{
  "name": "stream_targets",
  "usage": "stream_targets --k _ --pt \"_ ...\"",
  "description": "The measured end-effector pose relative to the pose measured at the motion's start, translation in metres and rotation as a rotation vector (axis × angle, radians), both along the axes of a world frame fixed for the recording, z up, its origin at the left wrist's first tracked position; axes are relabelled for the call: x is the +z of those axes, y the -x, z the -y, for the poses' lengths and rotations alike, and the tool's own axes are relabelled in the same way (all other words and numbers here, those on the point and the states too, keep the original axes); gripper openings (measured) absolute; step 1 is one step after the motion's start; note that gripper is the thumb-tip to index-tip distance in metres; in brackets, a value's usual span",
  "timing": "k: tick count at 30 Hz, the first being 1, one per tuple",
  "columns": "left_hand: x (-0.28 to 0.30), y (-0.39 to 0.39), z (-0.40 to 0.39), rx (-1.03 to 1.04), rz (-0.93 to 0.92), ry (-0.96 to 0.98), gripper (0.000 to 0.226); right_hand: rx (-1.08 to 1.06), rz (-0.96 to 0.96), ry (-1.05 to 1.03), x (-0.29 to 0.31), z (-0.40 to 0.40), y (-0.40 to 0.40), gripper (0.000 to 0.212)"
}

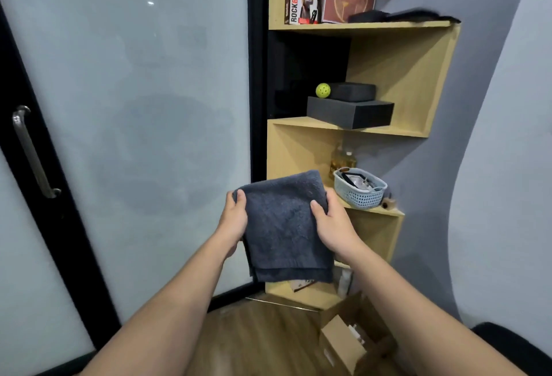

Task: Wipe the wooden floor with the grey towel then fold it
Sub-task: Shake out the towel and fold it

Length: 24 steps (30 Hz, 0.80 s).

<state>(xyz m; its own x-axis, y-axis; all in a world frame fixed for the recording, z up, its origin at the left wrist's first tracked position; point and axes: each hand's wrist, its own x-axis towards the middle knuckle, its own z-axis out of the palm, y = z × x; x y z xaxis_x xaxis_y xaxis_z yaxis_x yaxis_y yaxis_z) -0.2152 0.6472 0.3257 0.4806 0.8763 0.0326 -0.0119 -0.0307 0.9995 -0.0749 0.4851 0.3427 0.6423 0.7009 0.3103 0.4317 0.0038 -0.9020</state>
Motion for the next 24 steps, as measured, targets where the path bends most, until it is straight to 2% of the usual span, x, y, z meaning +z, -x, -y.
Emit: stream_targets --k 3,4,7,9,12,18,22,24 --pt "-0.008 -0.025 -0.025 -0.164 -0.031 0.063 0.020 -0.022 -0.057 0.013 -0.009 -0.029 -0.040 0.010" --pt "-0.011 -0.034 -0.034 -0.213 -0.036 0.078 0.023 -0.033 -0.072 0.015 -0.013 -0.039 -0.053 0.009" --pt "-0.023 -0.064 -0.060 -0.332 -0.099 0.120 0.060 -0.052 -0.077 0.054 -0.026 -0.065 -0.093 0.009" --pt "-0.036 -0.092 -0.081 -0.372 -0.171 0.101 0.068 -0.054 -0.078 0.088 -0.039 -0.086 -0.126 0.008" --pt "-0.059 -0.139 -0.116 -0.380 -0.233 0.084 0.064 -0.050 -0.076 0.164 -0.061 -0.119 -0.178 0.009" --pt "-0.090 -0.243 -0.191 -0.371 -0.382 0.128 0.058 0.062 0.026 0.386 -0.091 -0.197 -0.291 0.025" --pt "-0.107 -0.313 -0.232 -0.349 -0.363 0.204 0.057 0.056 0.086 0.459 -0.103 -0.241 -0.365 0.030" --pt "-0.116 -0.342 -0.244 -0.335 -0.386 0.234 0.054 0.038 0.056 0.498 -0.110 -0.259 -0.396 0.030"
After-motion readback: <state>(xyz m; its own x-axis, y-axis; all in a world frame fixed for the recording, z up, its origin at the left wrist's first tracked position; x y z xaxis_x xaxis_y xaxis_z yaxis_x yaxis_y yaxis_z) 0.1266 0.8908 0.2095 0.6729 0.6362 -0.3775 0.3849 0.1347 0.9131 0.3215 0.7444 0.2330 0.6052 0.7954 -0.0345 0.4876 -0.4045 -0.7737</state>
